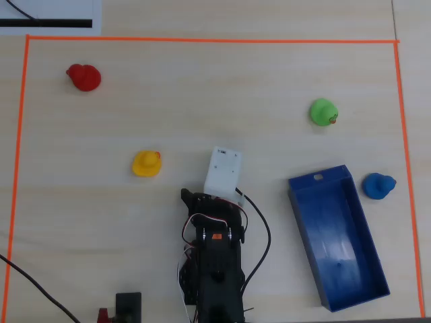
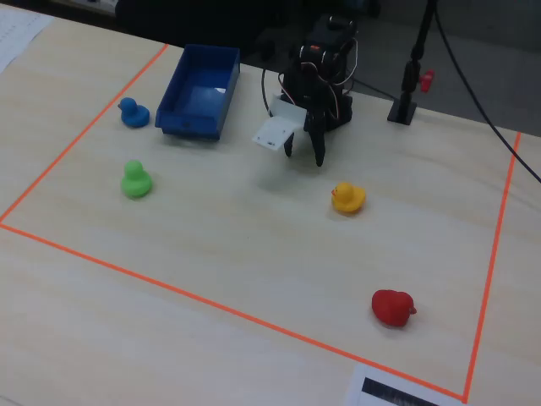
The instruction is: Grasp yellow duck and put it into box.
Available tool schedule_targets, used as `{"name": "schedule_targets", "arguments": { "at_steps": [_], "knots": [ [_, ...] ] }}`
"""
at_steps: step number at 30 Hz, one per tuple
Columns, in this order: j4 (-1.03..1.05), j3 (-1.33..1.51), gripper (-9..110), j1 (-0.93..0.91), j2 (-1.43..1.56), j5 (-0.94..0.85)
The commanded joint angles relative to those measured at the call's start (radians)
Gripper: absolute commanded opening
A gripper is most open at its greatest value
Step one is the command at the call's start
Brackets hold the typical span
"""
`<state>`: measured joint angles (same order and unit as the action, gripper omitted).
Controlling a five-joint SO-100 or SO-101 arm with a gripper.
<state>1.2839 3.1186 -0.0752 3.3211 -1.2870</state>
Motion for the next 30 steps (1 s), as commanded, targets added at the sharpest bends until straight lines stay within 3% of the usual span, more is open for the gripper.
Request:
{"name": "schedule_targets", "arguments": {
  "at_steps": [1,8,18,30],
  "knots": [
    [-0.049,-0.032,40,0.015,-0.011,0.04],
    [0.032,-0.258,42,0.196,-0.029,0.133],
    [0.061,-0.683,44,0.264,-0.515,0.181],
    [0.023,-0.905,44,0.488,-0.991,0.319]
  ]
}}
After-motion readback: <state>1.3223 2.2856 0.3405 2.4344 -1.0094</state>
